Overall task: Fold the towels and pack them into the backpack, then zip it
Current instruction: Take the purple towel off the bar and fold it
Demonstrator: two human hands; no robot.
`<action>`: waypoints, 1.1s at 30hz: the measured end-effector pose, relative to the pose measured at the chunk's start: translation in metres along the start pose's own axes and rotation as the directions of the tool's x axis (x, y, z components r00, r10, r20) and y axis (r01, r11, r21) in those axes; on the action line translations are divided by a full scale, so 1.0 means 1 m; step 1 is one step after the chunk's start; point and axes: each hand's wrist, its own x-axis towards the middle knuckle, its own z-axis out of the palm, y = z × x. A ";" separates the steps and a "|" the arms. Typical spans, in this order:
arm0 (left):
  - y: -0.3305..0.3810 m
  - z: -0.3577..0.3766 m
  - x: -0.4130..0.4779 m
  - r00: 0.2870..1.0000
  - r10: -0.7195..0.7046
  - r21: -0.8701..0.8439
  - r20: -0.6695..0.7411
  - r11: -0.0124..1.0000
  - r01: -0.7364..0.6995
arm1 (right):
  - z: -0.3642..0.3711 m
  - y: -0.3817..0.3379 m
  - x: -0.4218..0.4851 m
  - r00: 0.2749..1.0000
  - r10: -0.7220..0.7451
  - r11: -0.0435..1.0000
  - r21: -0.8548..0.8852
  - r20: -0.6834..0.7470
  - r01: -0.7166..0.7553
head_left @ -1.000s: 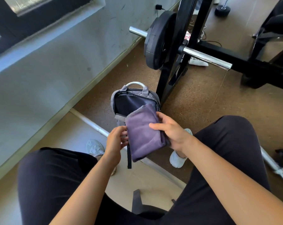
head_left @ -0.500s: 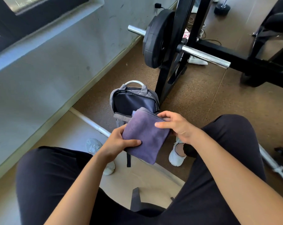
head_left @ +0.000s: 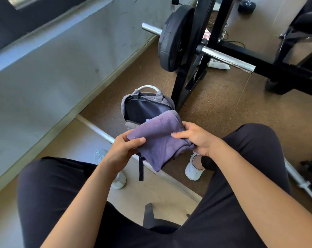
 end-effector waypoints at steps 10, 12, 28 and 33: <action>-0.009 0.006 0.004 0.999 0.036 -0.003 0.008 0.999 -0.036 | 0.001 0.003 0.002 0.995 -0.099 0.981 0.168 0.028 0.093; -0.011 0.005 0.005 0.999 0.053 0.010 0.010 0.999 -0.053 | 0.001 0.002 0.000 0.993 -0.117 0.980 0.163 0.034 0.110; 0.002 -0.002 0.010 0.991 0.094 -0.194 0.093 0.978 -0.075 | 0.011 0.000 0.000 0.975 -0.151 0.967 0.229 0.162 0.112; 0.004 0.004 0.009 0.986 -0.167 -0.096 -0.012 0.982 0.165 | 0.011 0.006 0.004 0.977 -0.192 0.981 0.007 0.092 0.192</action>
